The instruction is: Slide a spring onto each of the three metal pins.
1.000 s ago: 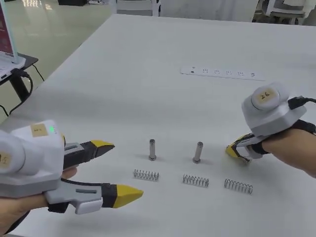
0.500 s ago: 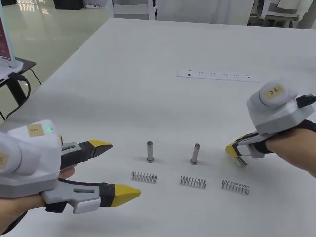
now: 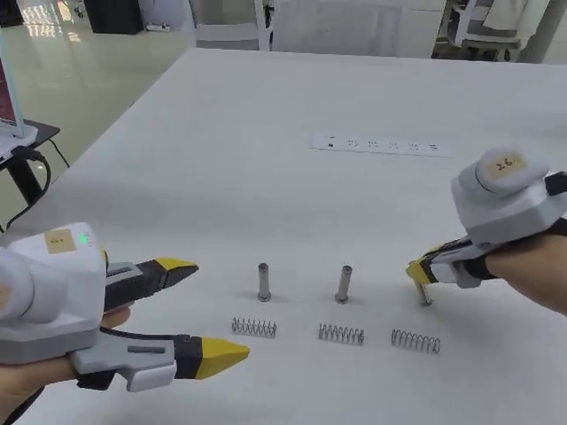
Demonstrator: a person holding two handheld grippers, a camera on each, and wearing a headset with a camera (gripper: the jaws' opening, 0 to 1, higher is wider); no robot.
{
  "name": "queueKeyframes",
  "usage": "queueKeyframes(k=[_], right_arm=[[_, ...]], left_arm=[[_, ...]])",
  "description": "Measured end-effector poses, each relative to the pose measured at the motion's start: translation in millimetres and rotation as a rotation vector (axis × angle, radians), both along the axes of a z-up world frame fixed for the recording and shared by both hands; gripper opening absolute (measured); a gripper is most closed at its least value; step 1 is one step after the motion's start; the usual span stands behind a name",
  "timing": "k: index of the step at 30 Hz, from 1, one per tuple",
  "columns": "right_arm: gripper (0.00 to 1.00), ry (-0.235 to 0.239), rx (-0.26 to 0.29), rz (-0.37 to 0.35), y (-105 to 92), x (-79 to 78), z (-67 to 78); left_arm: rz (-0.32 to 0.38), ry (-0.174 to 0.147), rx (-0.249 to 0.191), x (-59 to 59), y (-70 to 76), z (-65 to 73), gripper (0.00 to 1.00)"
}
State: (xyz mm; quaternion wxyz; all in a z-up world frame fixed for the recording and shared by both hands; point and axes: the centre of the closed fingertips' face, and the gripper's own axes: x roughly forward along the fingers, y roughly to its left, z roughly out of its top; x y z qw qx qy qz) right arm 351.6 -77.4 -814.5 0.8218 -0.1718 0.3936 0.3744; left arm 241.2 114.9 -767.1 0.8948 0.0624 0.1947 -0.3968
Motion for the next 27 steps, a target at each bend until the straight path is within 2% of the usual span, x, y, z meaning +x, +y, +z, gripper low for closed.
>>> queueKeyframes(k=[13,27], right_arm=[[0.05,-0.008,0.012,-0.011,-4.5,-7.7,2.1],[0.06,-0.027,0.002,0.035,-8.2,-13.1,3.1]], left_arm=[[-0.008,-0.004,0.003,-2.0,-2.0,0.8,0.68],[-0.009,-0.006,0.005,-4.5,-3.2,0.4,0.68]])
